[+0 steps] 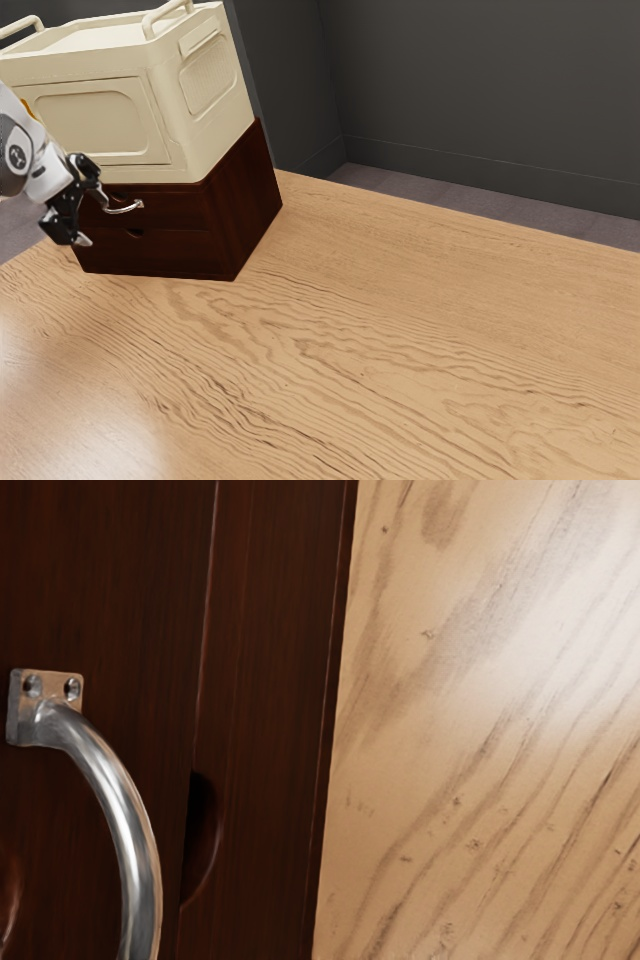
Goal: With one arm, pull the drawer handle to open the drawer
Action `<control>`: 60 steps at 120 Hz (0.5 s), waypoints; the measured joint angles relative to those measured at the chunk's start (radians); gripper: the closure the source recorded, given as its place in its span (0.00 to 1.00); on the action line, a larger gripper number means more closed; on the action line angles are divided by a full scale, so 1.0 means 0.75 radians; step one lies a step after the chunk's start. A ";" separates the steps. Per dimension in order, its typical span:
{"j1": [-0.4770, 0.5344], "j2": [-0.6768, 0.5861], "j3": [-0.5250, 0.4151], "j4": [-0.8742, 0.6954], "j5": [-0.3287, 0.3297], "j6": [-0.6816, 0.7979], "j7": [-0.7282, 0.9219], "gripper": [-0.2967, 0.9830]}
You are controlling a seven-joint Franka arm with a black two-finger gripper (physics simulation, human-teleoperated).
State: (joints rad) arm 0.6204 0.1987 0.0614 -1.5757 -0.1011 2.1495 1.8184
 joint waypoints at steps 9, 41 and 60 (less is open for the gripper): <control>0.001 0.017 -0.001 0.013 0.001 0.001 0.002 0.23; 0.005 0.045 -0.001 0.023 -0.002 0.003 0.007 0.22; 0.006 0.043 0.000 0.023 -0.005 0.000 0.009 0.23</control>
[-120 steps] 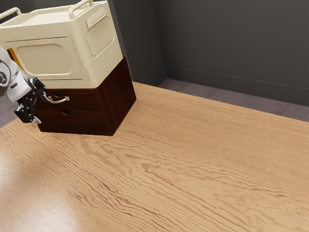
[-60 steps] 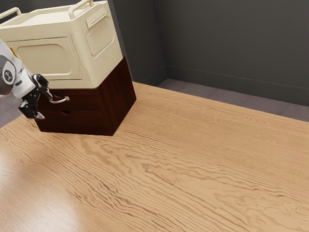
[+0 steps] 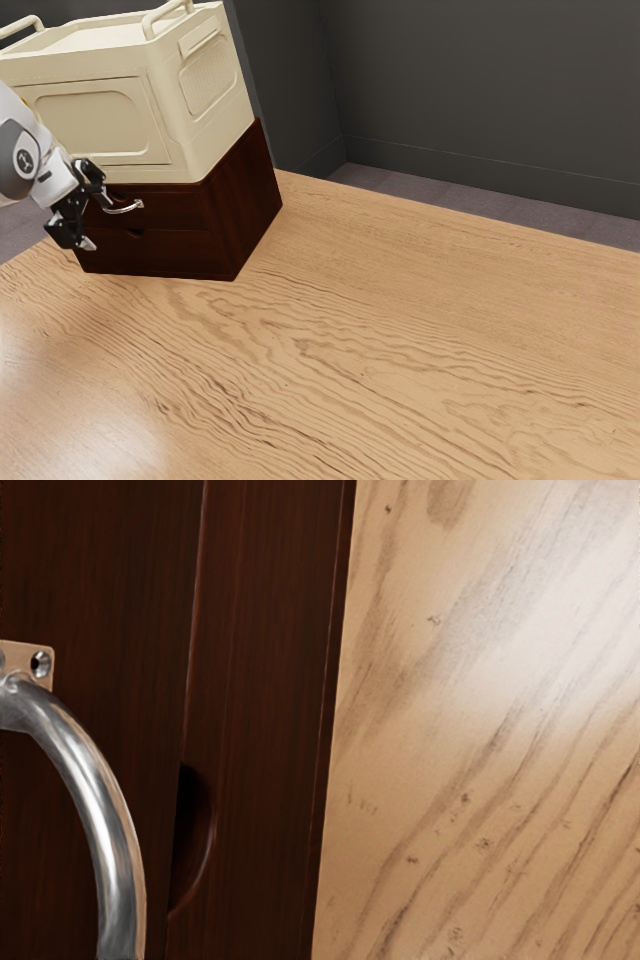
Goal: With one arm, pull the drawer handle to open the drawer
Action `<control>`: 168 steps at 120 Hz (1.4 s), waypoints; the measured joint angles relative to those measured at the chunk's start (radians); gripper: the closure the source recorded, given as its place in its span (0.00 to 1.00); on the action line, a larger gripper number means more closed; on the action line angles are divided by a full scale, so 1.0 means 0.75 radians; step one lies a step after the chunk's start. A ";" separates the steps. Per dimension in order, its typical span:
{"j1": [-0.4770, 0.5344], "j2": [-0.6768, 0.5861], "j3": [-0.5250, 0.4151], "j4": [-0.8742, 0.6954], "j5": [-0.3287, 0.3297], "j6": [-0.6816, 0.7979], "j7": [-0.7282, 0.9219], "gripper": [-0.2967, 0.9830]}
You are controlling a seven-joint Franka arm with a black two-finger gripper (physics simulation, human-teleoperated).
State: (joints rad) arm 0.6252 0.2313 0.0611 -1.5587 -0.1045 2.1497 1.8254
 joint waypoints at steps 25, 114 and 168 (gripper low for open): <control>-0.005 -0.014 0.010 -0.015 -0.003 -0.029 0.002 0.23; 0.003 -0.262 -0.002 -0.298 0.001 -0.096 -0.003 0.25; 0.003 -0.387 0.017 -0.423 0.033 -0.104 0.000 0.26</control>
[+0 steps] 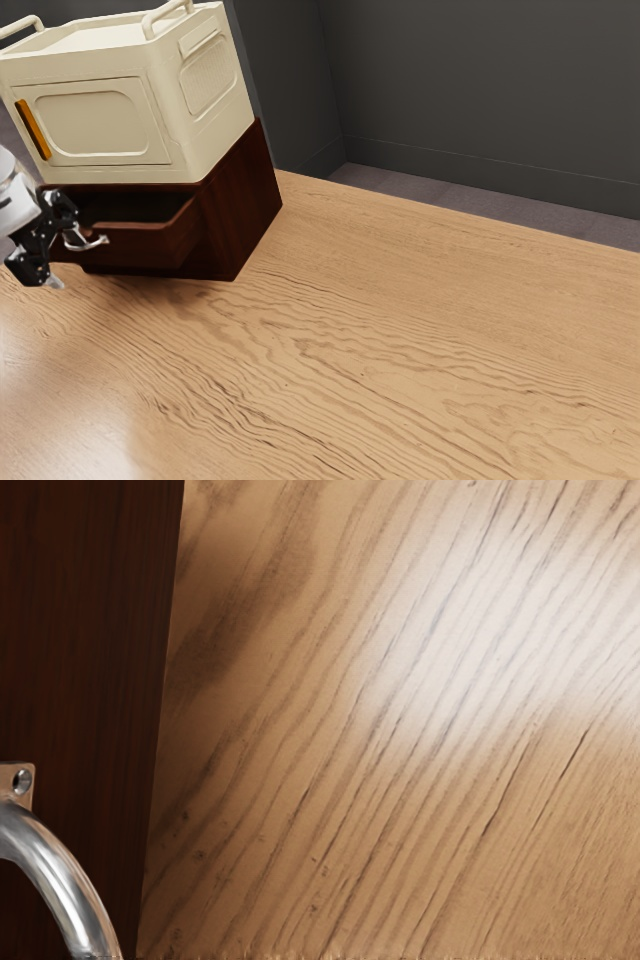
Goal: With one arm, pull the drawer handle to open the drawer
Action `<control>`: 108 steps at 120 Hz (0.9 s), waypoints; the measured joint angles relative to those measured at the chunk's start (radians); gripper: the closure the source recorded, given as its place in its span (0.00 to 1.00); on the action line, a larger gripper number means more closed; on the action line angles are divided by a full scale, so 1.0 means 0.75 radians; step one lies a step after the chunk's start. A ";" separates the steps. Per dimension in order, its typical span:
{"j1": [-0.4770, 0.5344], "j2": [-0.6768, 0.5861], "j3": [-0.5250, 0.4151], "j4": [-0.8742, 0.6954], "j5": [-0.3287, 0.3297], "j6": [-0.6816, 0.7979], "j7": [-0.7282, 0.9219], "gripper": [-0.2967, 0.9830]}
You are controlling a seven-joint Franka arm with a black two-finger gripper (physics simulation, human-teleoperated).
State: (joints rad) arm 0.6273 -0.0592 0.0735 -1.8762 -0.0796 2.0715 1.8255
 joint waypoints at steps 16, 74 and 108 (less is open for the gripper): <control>0.001 -0.028 0.019 -0.038 0.008 -0.003 0.005 0.25; 0.011 -0.133 0.027 -0.154 0.023 -0.005 0.022 0.24; 0.019 -0.210 0.040 -0.242 0.034 -0.002 0.027 0.23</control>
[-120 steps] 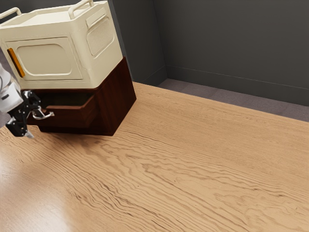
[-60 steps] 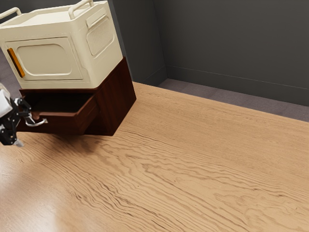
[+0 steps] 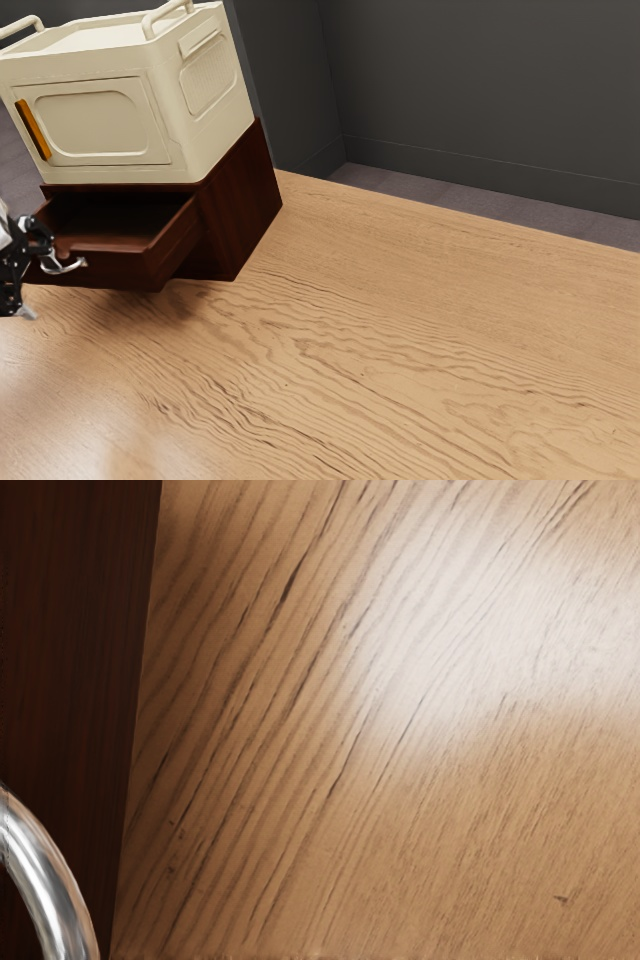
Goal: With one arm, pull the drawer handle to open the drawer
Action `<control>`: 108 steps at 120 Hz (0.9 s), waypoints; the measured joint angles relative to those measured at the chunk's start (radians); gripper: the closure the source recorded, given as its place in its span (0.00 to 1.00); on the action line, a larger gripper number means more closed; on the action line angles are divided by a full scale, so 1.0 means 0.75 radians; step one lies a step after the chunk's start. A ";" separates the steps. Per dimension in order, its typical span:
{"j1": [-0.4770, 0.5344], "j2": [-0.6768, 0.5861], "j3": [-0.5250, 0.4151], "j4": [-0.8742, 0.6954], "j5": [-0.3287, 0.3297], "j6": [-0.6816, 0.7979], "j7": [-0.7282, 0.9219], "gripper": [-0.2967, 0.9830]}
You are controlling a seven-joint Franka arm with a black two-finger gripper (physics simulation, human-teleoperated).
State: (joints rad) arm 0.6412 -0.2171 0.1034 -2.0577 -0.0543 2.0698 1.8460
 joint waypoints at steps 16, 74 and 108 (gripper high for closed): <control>0.011 -0.038 0.002 -0.034 0.010 0.001 0.002 0.23; 0.030 -0.128 0.007 -0.118 0.028 0.006 0.006 0.28; 0.055 -0.197 0.004 -0.106 0.030 0.002 0.007 0.25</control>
State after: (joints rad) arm 0.6822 -0.3652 0.1061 -2.1374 -0.0321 2.0714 1.8510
